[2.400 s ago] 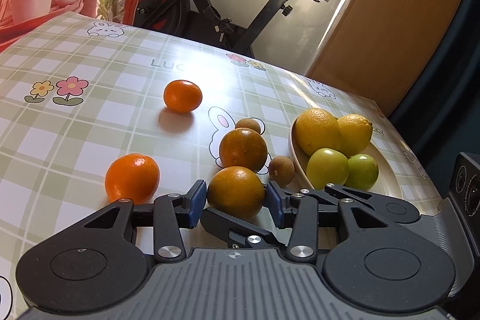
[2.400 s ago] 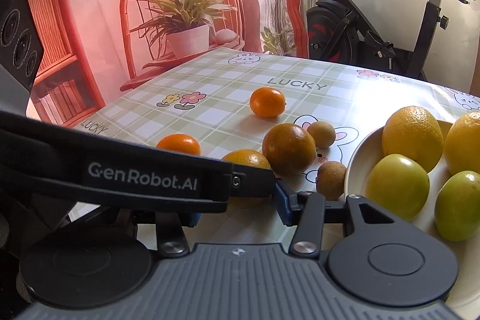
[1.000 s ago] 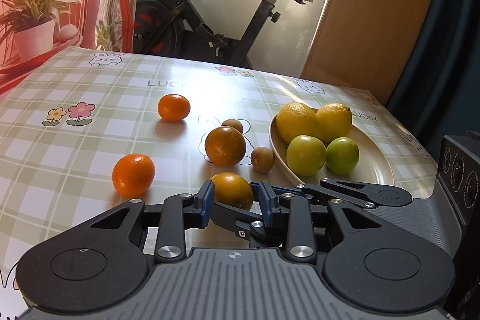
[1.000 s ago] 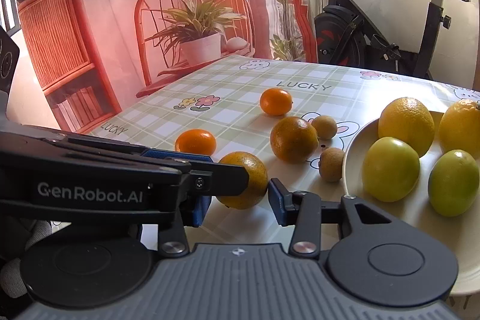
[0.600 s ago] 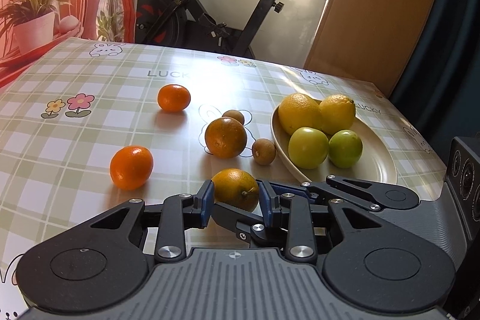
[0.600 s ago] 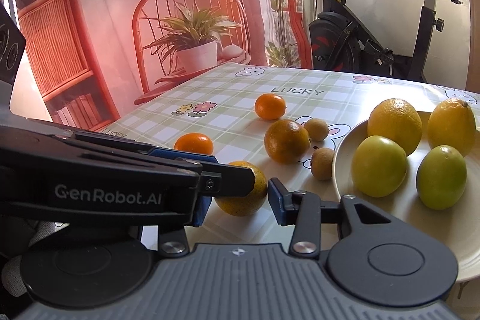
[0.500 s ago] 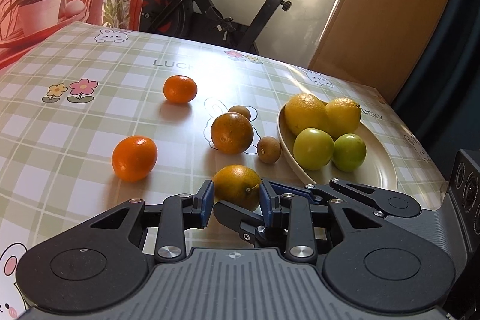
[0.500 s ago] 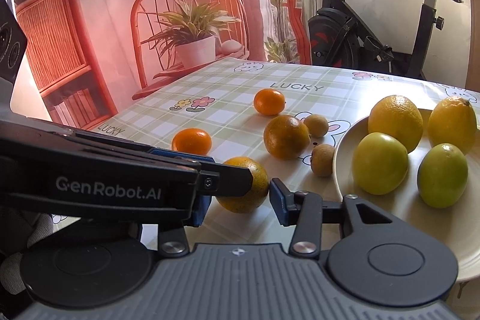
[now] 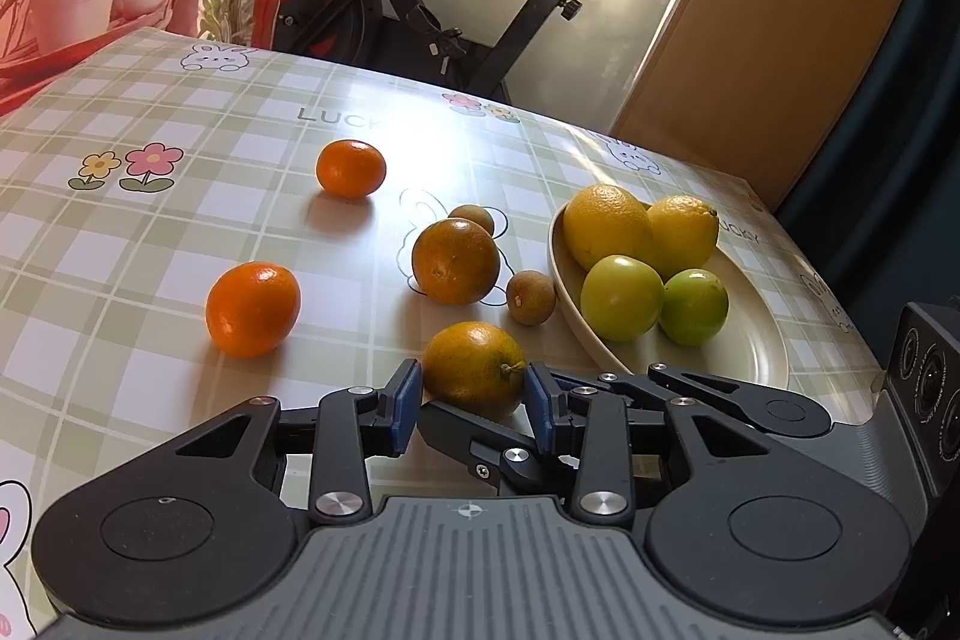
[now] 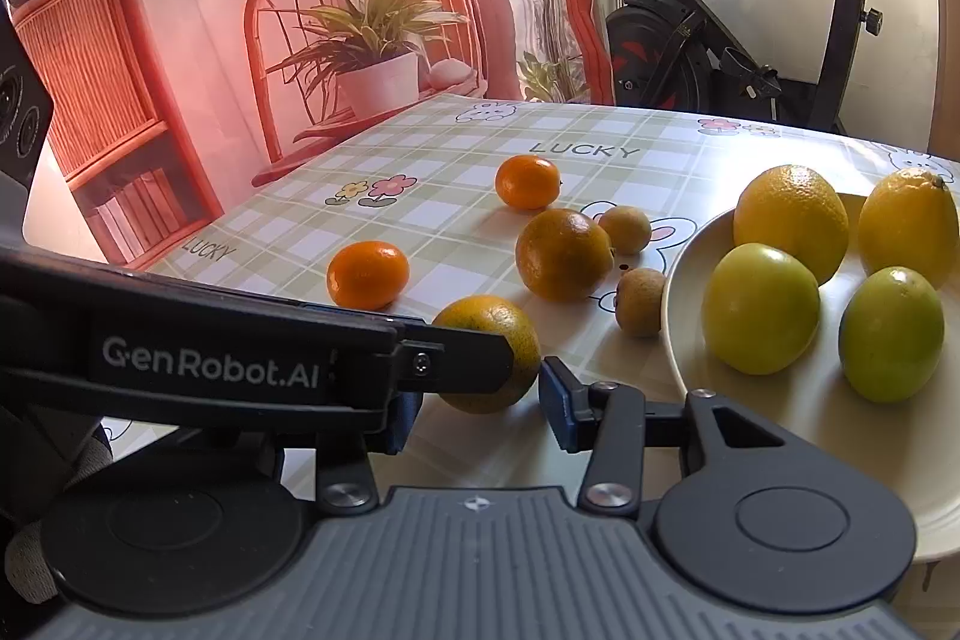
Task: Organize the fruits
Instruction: 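Lift and carry the dark orange with the left gripper over the plate, then lower the orange onto the plate and open the left gripper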
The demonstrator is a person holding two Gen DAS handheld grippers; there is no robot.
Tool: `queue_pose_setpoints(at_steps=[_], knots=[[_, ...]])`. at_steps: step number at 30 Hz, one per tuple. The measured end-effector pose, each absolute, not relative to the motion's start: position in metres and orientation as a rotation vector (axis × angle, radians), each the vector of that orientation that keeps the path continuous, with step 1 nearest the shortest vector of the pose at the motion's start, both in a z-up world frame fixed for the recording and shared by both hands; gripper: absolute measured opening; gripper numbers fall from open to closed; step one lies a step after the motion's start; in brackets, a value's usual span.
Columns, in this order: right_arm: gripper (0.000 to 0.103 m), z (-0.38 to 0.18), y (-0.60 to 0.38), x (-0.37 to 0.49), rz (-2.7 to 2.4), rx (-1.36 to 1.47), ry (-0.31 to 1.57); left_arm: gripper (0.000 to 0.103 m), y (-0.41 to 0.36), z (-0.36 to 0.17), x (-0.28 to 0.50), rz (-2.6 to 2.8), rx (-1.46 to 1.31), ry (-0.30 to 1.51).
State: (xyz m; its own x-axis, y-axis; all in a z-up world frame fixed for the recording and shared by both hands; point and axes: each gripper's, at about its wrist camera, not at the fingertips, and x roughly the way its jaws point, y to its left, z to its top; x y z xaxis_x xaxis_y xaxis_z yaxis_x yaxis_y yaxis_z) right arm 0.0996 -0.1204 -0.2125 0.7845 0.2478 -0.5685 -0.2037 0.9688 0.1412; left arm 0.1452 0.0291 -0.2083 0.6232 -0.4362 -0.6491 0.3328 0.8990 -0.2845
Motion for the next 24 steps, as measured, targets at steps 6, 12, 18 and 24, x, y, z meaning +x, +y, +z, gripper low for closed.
queue_pose_setpoints(at_steps=[6,12,18,24], knots=[[0.045,-0.209,-0.125,0.089,0.244,0.086,0.553,0.039,0.02,-0.193,0.137,-0.473,-0.085,0.728],[0.045,-0.202,-0.138,0.07,0.207,0.136,0.48,0.039,-0.006,-0.186,0.128,-0.548,-0.03,0.701],[0.045,-0.196,-0.161,0.05,0.126,0.171,0.445,0.039,-0.036,-0.184,0.126,-0.617,0.011,0.686],[0.045,-0.195,-0.183,0.038,0.048,0.202,0.426,0.039,-0.056,-0.187,0.132,-0.641,0.026,0.696]])
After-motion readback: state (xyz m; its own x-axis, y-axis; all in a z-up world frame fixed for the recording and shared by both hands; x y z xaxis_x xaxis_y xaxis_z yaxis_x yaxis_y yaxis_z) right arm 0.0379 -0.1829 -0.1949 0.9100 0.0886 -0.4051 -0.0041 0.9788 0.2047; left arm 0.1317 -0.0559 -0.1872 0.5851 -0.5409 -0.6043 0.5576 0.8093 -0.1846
